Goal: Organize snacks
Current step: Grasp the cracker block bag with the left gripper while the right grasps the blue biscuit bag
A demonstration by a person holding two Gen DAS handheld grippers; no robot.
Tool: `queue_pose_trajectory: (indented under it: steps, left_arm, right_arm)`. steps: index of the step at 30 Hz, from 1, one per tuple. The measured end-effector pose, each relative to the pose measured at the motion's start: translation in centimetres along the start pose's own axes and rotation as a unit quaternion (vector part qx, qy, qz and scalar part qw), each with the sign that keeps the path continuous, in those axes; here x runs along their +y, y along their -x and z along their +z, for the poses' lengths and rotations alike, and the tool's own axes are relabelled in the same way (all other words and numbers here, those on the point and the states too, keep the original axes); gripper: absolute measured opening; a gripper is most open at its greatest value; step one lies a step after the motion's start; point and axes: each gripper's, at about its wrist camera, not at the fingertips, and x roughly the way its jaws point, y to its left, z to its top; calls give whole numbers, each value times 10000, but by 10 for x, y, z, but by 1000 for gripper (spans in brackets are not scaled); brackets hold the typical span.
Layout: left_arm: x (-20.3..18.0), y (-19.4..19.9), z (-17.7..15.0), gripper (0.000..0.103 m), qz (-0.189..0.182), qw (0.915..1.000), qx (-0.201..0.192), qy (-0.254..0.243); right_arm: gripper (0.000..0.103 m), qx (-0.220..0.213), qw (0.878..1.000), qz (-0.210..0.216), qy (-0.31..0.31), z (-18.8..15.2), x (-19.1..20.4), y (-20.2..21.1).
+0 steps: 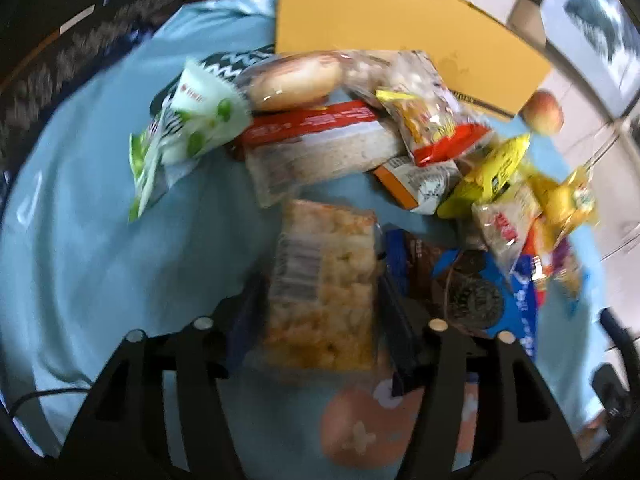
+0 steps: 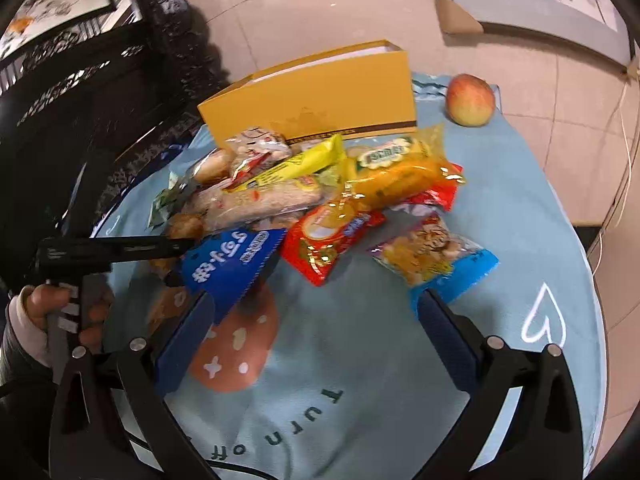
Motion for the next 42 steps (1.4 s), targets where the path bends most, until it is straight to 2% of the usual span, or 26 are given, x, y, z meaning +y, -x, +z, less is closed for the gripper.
queue_pose_trajectory:
  steps: [2, 4, 5, 6, 7, 10, 12, 15, 17, 21, 26, 30, 32, 34, 35, 36, 37, 42]
  left_arm:
    - [-5, -2, 0, 63, 134, 9998, -113, -111]
    - [-3, -3, 1, 63, 101, 9996, -213, -136]
    - [-4, -4, 2, 56, 140, 9994, -256, -191]
    - [-3, -4, 0, 46, 269, 9989, -303, -250]
    - [-3, -3, -1, 46, 373, 9982, -330, -332]
    - [4, 4, -2, 45, 153, 9993, -231, -266]
    - [9, 14, -8, 45, -3, 9993, -298, -228]
    - [18, 29, -21, 45, -124, 9988, -434, -210]
    - [21, 30, -26, 45, -176, 9989, -388, -178]
    - [26, 33, -31, 45, -247, 9989, -370, -130]
    - [26, 33, -32, 45, -247, 9988, -413, -123]
    - [25, 29, -29, 45, -253, 9990, -362, -104]
    - [24, 28, -28, 45, -234, 9991, -329, -119]
    - [23, 27, -28, 46, -235, 9992, -308, -124]
    - [22, 27, -28, 45, -230, 9992, -310, -126]
    - [22, 27, -28, 45, -226, 9992, -319, -126]
    - [21, 28, -29, 45, -238, 9991, -334, -125]
    - [19, 32, -30, 45, -269, 9990, -346, -123]
  right_arm:
    - [102, -7, 9998, -92, 198, -1, 8, 1]
    - [102, -28, 9988, -173, 447, -1, 17, 1]
    - [102, -48, 9979, -217, 608, -1, 22, 1]
    - [102, -68, 9970, -250, 725, 0, 26, 1]
    - [102, -86, 9960, -285, 838, 0, 31, 1]
    - [102, -46, 9910, -271, 1310, 5, 45, -3]
    - [102, 85, 9862, -23, 1654, 8, 55, -9]
    - [102, 204, 9723, 114, 2327, 14, 75, -23]
    - [102, 349, 9575, 151, 2859, 18, 87, -39]
    - [102, 678, 9426, 329, 3254, 27, 99, -68]
    - [102, 1029, 9385, 437, 3268, 35, 100, -102]
    - [101, 1308, 9364, 401, 3232, 27, 105, -124]
    - [98, 1284, 9427, 482, 3042, 27, 106, -129]
    - [72, 1355, 9493, 684, 2753, 31, 104, -130]
    - [69, 1362, 9545, 695, 2560, 34, 102, -128]
    - [59, 1370, 9570, 687, 2464, 35, 101, -127]
    - [54, 1356, 9591, 715, 2379, 36, 101, -124]
    - [50, 1277, 9678, 939, 1955, 32, 89, -98]
